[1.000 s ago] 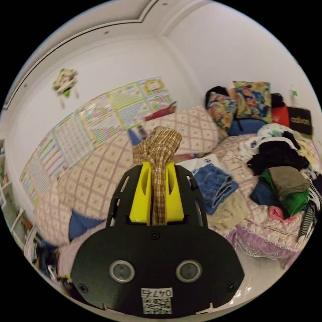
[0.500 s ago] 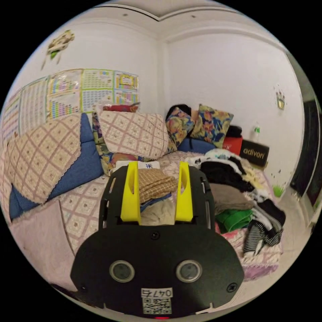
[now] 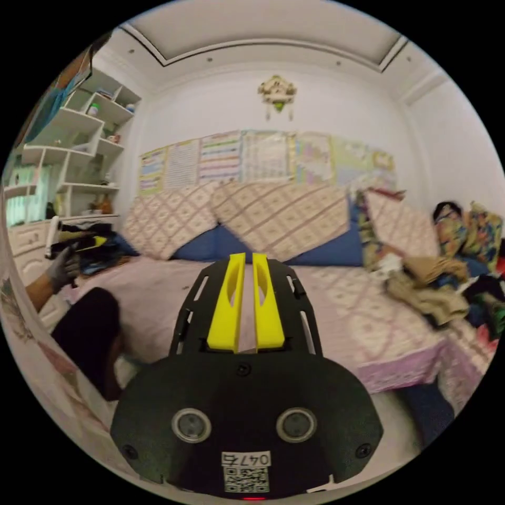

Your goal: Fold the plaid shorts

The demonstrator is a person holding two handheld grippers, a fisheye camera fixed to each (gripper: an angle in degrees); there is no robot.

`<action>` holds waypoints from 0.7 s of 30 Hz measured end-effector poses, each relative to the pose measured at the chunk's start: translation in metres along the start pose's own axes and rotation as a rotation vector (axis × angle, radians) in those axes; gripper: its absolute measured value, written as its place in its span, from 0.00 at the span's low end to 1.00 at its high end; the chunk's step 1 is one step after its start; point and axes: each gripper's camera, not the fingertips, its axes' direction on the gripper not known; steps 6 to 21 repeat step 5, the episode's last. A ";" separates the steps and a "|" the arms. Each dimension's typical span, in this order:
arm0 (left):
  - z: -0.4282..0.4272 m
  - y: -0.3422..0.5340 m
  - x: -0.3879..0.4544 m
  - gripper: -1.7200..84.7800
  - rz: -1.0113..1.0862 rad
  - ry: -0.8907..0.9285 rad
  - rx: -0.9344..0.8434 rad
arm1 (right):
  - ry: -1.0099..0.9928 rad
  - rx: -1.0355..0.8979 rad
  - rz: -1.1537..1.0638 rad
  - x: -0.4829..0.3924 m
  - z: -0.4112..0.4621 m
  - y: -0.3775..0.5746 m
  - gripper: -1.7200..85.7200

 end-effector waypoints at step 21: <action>-0.083 -0.006 -0.040 0.10 -0.035 -0.345 -0.013 | -0.414 -0.124 -0.115 -0.125 0.087 -0.003 0.01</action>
